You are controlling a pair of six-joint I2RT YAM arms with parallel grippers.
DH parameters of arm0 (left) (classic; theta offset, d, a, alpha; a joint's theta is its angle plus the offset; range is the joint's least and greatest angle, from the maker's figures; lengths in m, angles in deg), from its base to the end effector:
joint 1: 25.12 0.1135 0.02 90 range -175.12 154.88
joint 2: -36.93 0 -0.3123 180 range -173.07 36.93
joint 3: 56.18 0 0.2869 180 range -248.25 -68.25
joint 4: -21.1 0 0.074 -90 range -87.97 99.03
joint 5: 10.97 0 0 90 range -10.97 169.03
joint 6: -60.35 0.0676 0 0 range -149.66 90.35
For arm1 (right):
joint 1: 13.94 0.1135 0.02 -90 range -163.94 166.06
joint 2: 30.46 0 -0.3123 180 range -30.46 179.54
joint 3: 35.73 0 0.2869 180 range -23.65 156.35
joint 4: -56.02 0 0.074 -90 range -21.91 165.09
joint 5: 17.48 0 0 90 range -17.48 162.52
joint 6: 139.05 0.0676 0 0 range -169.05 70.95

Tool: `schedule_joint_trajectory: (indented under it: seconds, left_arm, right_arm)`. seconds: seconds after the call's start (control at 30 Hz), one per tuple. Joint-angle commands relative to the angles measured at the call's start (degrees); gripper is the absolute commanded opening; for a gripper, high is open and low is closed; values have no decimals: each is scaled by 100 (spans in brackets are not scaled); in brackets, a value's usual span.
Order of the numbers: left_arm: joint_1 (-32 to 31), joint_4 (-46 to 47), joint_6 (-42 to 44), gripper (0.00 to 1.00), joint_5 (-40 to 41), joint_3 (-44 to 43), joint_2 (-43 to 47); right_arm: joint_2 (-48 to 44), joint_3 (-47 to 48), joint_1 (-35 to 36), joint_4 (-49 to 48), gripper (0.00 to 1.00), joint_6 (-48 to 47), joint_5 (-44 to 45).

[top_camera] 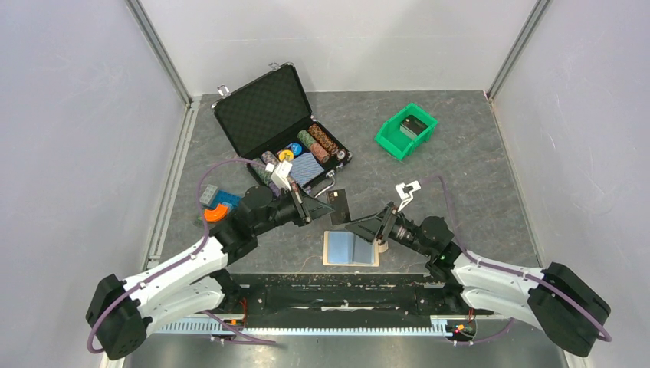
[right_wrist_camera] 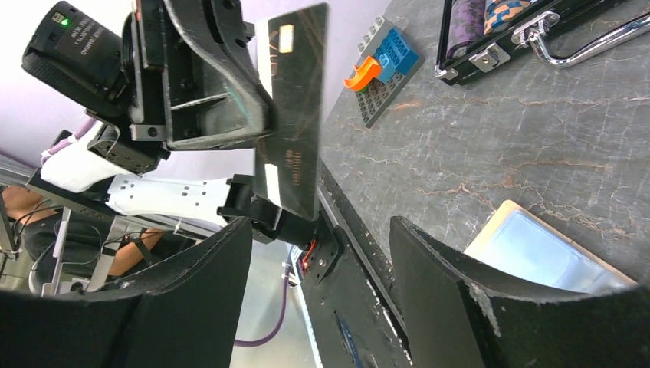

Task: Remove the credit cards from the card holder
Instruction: Remove the credit card from the card holder.

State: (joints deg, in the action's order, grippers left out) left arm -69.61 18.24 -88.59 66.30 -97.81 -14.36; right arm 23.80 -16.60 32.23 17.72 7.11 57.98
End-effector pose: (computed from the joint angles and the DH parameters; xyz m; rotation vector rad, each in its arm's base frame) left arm 0.1637 -0.1817 0.2787 -0.0754 2.0468 -1.4257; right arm 0.1342 0.1643 0.2096 -0.0821 1.7513 1.5695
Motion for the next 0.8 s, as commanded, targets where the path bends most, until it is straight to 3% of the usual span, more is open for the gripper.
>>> schedule_joint_trajectory:
  seconds: [0.0,0.33,0.4,0.47,0.53,0.6,0.77]
  left_arm:
    - [-25,845,-343,2,-321,90,31]
    - [-25,1330,-584,2,-423,505,102]
    - [-25,1344,-584,2,-440,539,122]
    - [-25,1337,-540,4,-475,548,116]
    - [-25,1209,-425,11,-502,510,132]
    - [-25,812,-191,28,-502,382,203]
    - [33,-421,490,56,-330,38,467]
  right_arm:
    - [239,358,6,-596,68,170,-90]
    - [608,641,-2,-878,48,102,83]
    - [694,640,4,-993,33,132,61]
    - [735,628,-10,-1079,10,133,25]
    - [736,623,-85,-1098,0,76,-121]
    - [735,671,-302,-1049,0,-51,-482]
    - [886,1206,-810,-563,0,-530,-2083]
